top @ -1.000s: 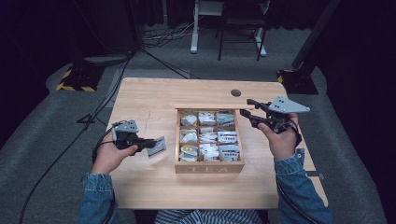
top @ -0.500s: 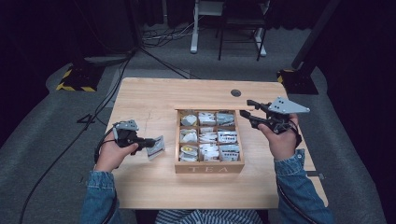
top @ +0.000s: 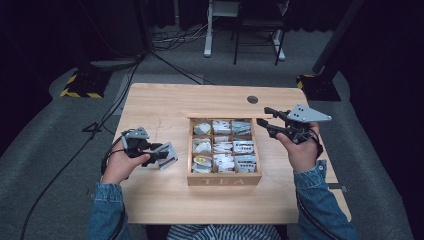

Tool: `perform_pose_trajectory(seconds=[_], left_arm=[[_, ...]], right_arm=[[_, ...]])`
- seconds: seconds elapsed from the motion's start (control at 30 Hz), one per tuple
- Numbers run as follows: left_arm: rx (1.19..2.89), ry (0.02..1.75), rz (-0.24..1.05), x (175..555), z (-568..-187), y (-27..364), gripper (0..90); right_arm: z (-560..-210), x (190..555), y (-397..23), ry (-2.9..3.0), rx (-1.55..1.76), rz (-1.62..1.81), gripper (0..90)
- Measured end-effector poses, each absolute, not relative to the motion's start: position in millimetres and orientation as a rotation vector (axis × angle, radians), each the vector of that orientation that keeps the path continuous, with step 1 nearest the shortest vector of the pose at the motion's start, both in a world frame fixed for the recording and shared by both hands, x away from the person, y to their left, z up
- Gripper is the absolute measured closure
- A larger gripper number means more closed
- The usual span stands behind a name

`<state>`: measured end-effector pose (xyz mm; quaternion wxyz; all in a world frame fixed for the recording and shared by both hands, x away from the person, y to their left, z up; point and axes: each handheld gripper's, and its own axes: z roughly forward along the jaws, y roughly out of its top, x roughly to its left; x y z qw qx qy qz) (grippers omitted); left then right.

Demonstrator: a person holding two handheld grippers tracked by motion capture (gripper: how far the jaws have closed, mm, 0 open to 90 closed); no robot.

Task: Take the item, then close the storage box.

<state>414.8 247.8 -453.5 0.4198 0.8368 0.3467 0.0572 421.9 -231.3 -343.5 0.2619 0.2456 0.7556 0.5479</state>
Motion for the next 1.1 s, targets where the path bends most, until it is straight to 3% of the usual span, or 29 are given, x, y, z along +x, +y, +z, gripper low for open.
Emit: perform_pose_trajectory(seconds=[0.1,0.23,0.77,1.1], left_arm=[[2.082,0.889,0.193,415.3,-451.7,251.1,34.9],[2.062,0.901,0.222,414.6,-449.0,257.9,30.7],[2.031,0.880,0.297,400.7,-420.5,266.7,30.5],[2.003,0.956,0.319,399.0,-421.5,278.2,30.9]], right_arm=[[-343.8,421.3,-231.3,2.048,0.665,1.479,52.6],[-343.8,421.2,-231.2,2.048,0.665,1.478,52.5],[-344.6,418.9,-231.3,2.064,0.665,1.468,51.7],[-344.7,415.8,-232.7,2.126,0.673,1.436,49.7]])
